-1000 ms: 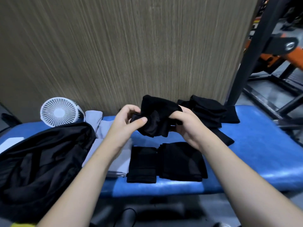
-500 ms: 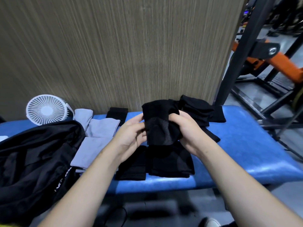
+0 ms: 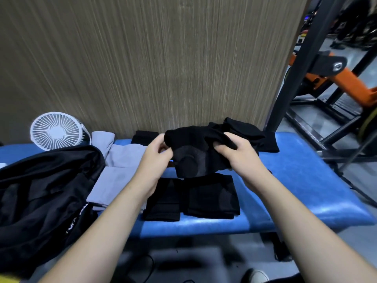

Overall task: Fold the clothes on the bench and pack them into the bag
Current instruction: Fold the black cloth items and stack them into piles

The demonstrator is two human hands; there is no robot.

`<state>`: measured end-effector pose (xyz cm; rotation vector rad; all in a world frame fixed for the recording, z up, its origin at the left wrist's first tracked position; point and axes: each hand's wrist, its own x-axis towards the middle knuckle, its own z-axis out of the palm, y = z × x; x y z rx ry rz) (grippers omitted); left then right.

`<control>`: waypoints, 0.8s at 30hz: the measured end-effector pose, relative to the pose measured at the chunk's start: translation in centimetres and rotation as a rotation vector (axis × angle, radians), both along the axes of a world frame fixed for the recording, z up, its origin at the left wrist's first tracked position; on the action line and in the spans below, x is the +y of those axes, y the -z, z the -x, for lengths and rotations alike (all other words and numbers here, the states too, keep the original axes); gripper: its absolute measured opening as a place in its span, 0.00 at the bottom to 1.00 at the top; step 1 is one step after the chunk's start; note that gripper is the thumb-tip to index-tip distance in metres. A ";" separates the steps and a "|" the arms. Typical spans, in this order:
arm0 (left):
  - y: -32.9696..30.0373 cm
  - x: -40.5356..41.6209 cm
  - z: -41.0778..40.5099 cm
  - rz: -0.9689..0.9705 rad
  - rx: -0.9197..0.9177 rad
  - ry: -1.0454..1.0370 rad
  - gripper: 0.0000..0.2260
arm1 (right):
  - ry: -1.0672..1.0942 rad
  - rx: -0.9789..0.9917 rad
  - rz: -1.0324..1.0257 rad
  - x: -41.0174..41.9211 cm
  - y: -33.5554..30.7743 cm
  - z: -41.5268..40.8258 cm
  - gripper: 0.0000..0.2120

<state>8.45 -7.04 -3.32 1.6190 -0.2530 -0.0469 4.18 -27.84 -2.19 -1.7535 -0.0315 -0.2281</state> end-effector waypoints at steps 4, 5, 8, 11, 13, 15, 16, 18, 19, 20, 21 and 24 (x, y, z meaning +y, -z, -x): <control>0.1 1.2 -0.6 -0.111 -0.057 -0.178 0.03 | 0.166 -0.069 0.294 -2.7 0.5 0.0 0.10; 0.1 1.5 -0.7 -0.129 -0.058 -0.201 0.05 | 0.182 -0.076 0.302 -3.0 0.3 0.3 0.10; -0.1 1.8 -0.5 -0.035 -0.041 -0.162 0.12 | 0.192 -0.072 0.208 -3.8 -0.4 1.2 0.07; 0.0 1.8 -0.2 0.004 -0.099 -0.102 0.15 | 0.144 0.021 0.143 -4.4 -0.3 2.0 0.16; 0.1 2.1 0.1 0.042 -0.082 -0.063 0.17 | 0.095 0.085 0.106 -5.1 -0.2 2.6 0.23; 0.0 2.6 0.4 0.118 -0.023 -0.032 0.15 | 0.065 0.104 0.063 -5.8 -0.2 3.2 0.24; 0.0 2.7 0.6 0.159 0.011 -0.013 0.11 | 0.057 0.107 0.051 -6.1 -0.2 3.4 0.24; -0.1 2.9 1.1 0.196 0.071 0.018 0.06 | 0.043 0.114 0.079 -6.9 -0.1 3.9 0.26; 0.1 2.8 1.3 0.175 0.085 0.027 0.09 | 0.029 0.119 0.091 -7.3 0.0 4.2 0.26; 0.3 2.7 1.5 0.137 0.090 0.033 0.13 | 0.006 0.128 0.083 -7.6 0.1 4.5 0.26; 0.5 2.6 1.7 0.097 0.091 0.031 0.16 | -0.023 0.139 0.067 -7.8 0.2 4.8 0.26; 0.9 1.8 2.2 0.052 0.142 0.014 0.18 | -0.060 0.133 0.064 -8.6 0.7 5.5 0.25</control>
